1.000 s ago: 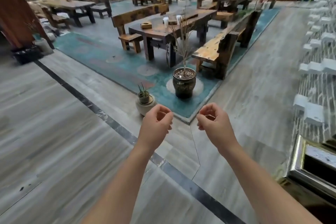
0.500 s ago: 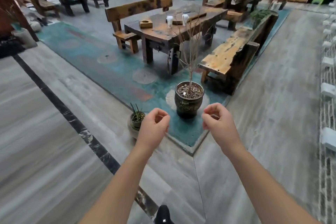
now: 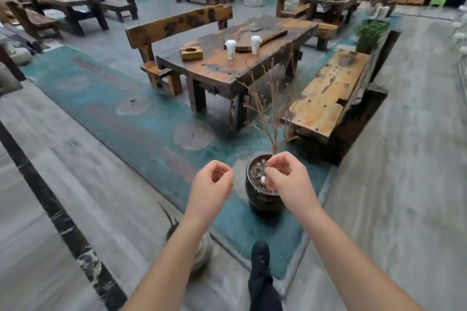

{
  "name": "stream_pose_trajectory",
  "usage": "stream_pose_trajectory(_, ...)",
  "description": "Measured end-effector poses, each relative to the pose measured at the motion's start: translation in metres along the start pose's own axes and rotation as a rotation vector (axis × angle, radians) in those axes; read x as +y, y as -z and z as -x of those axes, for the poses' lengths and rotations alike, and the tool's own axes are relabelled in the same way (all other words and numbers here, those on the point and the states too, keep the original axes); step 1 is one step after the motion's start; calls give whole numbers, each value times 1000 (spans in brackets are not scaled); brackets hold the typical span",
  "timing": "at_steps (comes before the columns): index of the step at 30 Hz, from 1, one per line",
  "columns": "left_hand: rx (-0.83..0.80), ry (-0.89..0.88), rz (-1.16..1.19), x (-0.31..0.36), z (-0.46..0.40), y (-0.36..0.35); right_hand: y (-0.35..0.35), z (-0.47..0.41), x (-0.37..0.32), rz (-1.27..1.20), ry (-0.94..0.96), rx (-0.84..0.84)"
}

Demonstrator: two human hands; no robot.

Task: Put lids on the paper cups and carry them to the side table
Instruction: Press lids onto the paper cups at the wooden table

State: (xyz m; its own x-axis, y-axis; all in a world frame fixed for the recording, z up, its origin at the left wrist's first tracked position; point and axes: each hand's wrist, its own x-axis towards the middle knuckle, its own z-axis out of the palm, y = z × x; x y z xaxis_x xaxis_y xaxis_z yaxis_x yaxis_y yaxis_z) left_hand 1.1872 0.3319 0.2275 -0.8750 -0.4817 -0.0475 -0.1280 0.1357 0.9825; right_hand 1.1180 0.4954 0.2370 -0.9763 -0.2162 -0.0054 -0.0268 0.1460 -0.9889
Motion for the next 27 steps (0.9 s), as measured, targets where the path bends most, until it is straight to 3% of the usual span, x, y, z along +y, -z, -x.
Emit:
stream_pose_trajectory(8,40,12,-32,38,-279,-43,-48,-282,-28,-1,23,-71)
stream_pose_trajectory(16,58,69,-56,55,-475,-12,-126,-457,-99,-5,134,-158)
stream_pose_trajectory(19,45,34,-72,61,-560,-5,-152,-534,-110,-3,138,-102)
stream_pose_trajectory(27,-139,9,-53,74,-762,39,-242,-679,-100,1,-90,151)
